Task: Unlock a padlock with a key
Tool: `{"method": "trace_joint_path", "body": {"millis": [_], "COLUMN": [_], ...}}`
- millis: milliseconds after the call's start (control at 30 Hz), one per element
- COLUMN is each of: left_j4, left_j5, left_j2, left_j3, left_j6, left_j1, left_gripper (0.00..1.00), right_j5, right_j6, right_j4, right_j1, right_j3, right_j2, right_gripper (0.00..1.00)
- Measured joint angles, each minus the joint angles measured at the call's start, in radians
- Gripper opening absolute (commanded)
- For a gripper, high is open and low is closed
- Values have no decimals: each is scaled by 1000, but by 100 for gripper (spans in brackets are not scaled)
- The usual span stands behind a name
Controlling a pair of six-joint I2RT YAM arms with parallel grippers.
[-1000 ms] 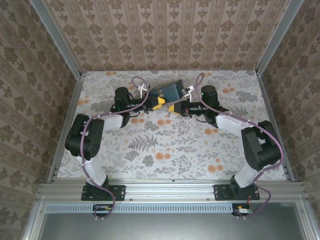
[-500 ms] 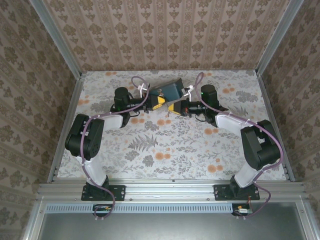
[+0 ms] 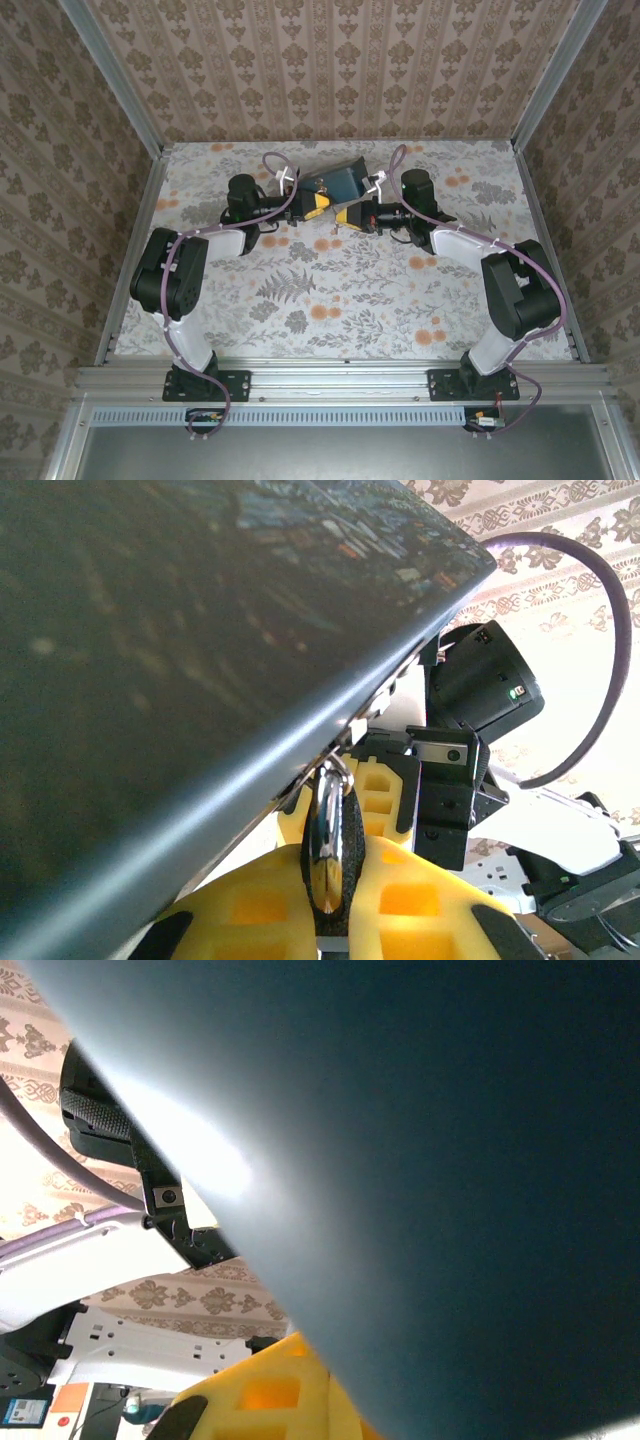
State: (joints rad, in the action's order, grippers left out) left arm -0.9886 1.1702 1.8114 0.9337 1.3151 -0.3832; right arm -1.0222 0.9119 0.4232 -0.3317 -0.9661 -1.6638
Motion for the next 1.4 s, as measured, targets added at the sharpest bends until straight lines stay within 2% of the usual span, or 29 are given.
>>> {"method": "trace_joint_path", "body": {"millis": [667, 1033, 1400], "left_j4": [-18, -113, -120], "left_j5": [21, 20, 20], "left_j2": [51, 55, 55], "left_j3": [23, 25, 25], "left_j6": [45, 121, 130], "left_j1": [5, 12, 12], "left_gripper": [0, 0, 0], "right_j5": [-7, -7, -10], "right_j6": [-53, -50, -50], "right_j4": [-23, -12, -3], "right_j1": [-13, 23, 12], "right_j3": [-16, -1, -1], "right_j2": [0, -3, -13], "right_gripper": [0, 0, 0]}}
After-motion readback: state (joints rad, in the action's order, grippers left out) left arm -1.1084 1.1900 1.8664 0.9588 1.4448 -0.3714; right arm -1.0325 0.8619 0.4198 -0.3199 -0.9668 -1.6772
